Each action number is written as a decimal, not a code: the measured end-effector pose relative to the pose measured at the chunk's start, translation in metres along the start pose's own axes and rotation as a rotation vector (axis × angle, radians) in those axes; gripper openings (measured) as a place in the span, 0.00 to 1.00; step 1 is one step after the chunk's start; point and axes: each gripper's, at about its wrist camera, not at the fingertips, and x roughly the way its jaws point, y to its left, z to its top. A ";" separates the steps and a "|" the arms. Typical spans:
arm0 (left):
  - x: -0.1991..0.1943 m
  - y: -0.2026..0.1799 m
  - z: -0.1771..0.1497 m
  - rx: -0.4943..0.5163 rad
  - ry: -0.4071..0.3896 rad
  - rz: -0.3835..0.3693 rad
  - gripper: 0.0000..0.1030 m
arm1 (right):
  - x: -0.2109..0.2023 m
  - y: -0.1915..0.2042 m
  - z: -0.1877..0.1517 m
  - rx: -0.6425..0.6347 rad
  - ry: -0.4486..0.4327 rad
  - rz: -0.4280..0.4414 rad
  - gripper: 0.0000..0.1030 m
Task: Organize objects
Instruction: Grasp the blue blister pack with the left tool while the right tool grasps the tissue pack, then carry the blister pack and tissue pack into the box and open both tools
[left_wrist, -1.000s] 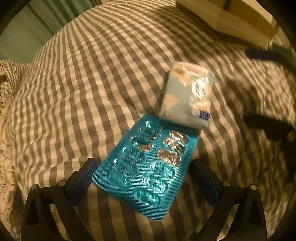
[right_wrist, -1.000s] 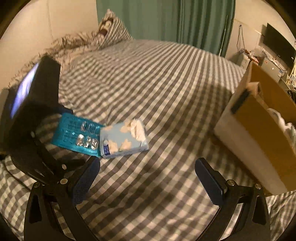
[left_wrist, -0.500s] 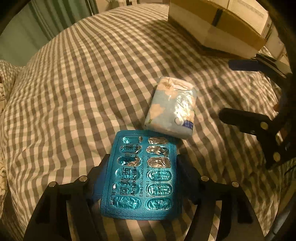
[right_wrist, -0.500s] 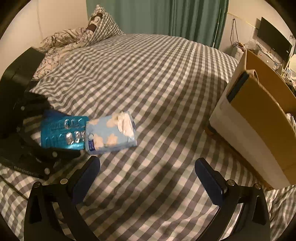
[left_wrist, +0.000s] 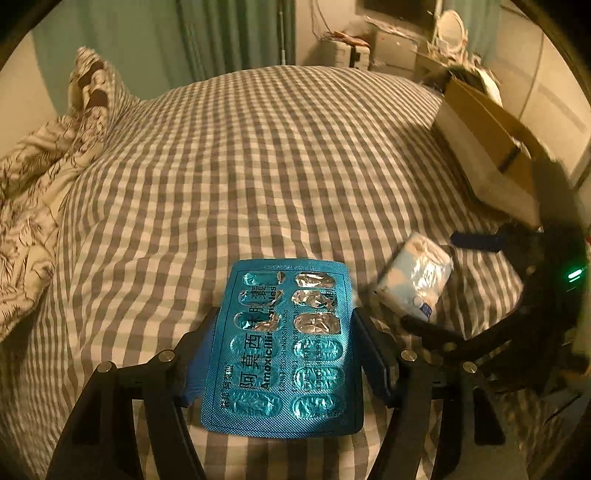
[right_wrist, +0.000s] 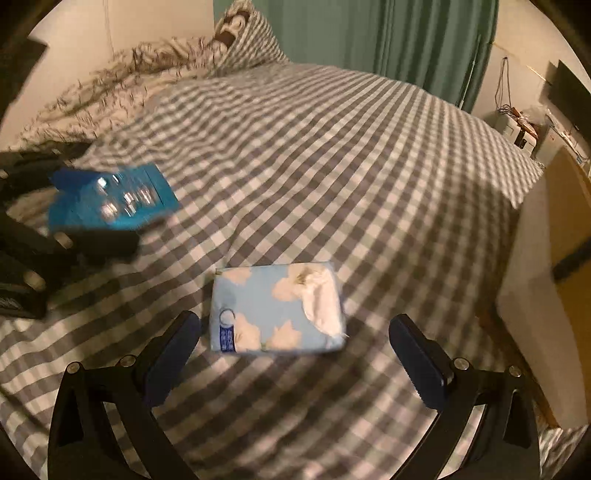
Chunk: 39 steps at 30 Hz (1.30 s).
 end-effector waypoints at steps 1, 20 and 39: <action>0.002 0.003 -0.001 -0.005 -0.002 -0.004 0.68 | 0.006 0.002 0.001 -0.001 0.020 -0.009 1.00; -0.123 -0.096 0.057 -0.004 -0.294 -0.029 0.69 | -0.185 -0.045 -0.008 0.047 -0.243 -0.113 0.71; -0.124 -0.259 0.159 0.096 -0.406 -0.078 0.69 | -0.340 -0.194 -0.027 0.217 -0.439 -0.297 0.71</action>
